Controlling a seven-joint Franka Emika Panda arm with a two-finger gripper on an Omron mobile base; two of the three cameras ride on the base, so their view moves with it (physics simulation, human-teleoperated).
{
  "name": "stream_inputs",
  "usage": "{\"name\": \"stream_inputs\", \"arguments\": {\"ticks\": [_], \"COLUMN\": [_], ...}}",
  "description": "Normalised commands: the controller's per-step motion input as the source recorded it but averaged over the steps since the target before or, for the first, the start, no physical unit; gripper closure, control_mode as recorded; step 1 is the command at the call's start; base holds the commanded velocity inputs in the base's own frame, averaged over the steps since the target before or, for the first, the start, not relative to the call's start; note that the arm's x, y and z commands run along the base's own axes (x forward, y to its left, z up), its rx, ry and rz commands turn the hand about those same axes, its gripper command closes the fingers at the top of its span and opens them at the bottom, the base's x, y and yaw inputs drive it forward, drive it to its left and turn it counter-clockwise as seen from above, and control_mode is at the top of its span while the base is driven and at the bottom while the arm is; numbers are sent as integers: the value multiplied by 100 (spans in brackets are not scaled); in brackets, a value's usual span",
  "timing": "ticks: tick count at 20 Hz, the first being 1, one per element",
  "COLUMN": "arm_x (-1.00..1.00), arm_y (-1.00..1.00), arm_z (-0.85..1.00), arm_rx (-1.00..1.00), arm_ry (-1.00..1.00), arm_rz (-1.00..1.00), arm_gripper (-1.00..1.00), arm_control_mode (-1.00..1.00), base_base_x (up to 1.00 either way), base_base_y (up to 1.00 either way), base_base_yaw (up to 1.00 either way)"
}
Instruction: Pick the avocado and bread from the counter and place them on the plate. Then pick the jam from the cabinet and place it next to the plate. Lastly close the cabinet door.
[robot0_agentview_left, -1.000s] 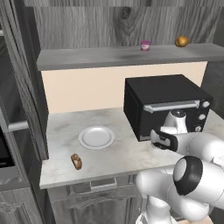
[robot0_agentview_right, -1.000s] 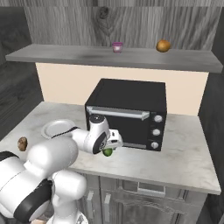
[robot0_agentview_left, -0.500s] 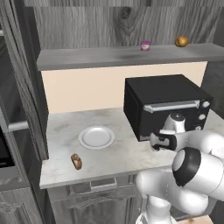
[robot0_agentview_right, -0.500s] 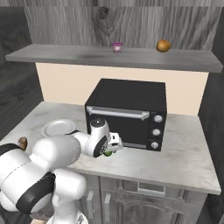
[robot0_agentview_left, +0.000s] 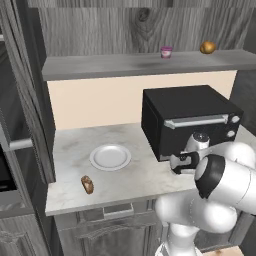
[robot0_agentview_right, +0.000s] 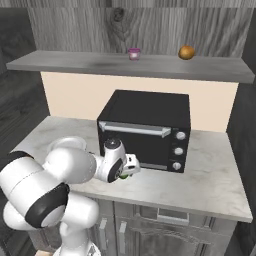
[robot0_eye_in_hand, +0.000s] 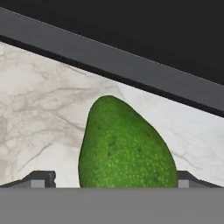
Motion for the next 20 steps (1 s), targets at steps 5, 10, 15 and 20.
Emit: {"name": "stream_inputs", "arguments": {"ticks": [5, 10, 15, 20], "arm_x": [-4, -53, -70, -45], "arm_y": [0, 5, 47, 88], "arm_z": [-3, 8, 33, 53], "arm_rx": [0, 0, 0, 0], "arm_ry": [-3, -13, -8, 0], "arm_rz": [2, 0, 1, 3], "arm_gripper": [100, 100, 100, 100], "arm_control_mode": [-100, -100, -100, -100], "base_base_x": [0, 0, 0, 0], "base_base_y": [0, 0, 0, 0], "base_base_yaw": [0, 0, 0, 0]}}
